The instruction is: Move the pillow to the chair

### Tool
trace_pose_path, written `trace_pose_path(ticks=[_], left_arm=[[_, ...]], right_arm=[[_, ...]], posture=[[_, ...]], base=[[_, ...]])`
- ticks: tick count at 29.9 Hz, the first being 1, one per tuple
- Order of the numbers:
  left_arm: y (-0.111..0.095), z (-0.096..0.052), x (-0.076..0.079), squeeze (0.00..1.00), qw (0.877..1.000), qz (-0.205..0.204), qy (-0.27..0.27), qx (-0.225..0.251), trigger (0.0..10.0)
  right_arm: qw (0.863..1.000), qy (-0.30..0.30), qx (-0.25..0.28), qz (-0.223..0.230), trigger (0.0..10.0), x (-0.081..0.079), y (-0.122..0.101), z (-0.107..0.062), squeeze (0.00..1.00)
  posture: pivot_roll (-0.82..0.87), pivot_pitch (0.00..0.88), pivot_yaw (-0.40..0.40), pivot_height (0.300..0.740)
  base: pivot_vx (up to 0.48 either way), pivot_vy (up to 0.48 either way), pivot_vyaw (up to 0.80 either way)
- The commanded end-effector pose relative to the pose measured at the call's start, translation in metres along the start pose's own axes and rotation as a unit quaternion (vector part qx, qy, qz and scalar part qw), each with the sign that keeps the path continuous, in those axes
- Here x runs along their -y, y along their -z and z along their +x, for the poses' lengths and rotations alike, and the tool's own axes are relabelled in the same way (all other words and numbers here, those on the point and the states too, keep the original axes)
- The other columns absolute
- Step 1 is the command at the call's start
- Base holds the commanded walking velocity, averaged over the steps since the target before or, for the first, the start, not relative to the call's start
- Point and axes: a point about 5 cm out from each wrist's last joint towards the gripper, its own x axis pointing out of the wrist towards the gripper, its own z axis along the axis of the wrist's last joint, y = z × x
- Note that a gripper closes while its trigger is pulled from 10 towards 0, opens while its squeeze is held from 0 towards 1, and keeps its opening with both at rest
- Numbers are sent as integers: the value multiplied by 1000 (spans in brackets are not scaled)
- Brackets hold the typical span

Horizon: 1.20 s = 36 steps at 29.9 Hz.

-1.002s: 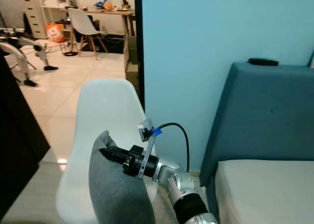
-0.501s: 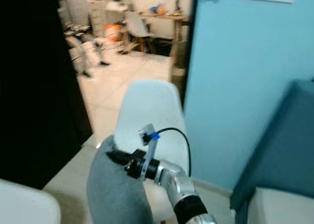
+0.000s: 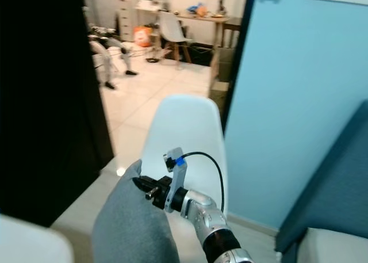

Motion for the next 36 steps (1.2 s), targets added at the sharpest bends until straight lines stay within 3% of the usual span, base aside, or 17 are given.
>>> trace_pose_path(ticks=[1, 10, 17, 23, 25, 26, 28, 29, 30, 36], left_arm=[[3, 0, 3, 0, 1000, 7, 9, -5, 10000], [1, 0, 2, 0, 1000, 11, 4, -3, 10000], [0, 0, 3, 0, 1000, 1, 5, 4, 10000], [1, 0, 4, 0, 1000, -1, 4, 1, 10000], [1, 0, 4, 0, 1000, -1, 4, 1, 10000], [1, 0, 4, 0, 1000, -1, 4, 1, 10000], [1, 0, 4, 0, 1000, -1, 4, 2, 10000], [1, 0, 4, 0, 1000, -1, 4, 2, 10000], [1, 0, 4, 0, 1000, -1, 3, 3, 10000], [2, -1, 4, 0, 1000, 4, 4, 3, 10000]], right_arm=[[999, -36, 38, -1, 10000, -21, -13, 26, 0], [999, -21, 39, -4, 10000, -18, -14, 27, 0], [999, -14, 26, -13, 10000, -16, -10, 25, 0], [998, 45, 13, -36, 10000, -8, -7, 25, 0], [990, 104, -41, -90, 10000, 2, 2, 22, 0], [990, 104, -41, -90, 10000, 2, 2, 22, 0], [965, 178, -123, -147, 10000, 16, 19, 11, 0], [965, 178, -123, -147, 10000, 16, 19, 11, 0], [948, 210, -171, -168, 10000, 23, 32, 2, 0], [943, 218, -197, -158, 10000, 26, 44, -5, 0]], posture=[[86, 50, -54, 740], [86, 50, -52, 740], [82, 50, -56, 740], [81, 52, -56, 740], [78, 54, -54, 740], [78, 54, -54, 740], [81, 59, -56, 740], [81, 59, -56, 740], [82, 67, -53, 740], [86, 83, -44, 730]], base=[[480, 0, 0], [368, 0, -547], [0, 0, -646], [0, 0, -608], [0, 0, 0], [0, 0, 0], [0, 0, 0], [0, 0, 0], [0, 0, 0], [0, 0, 0]])
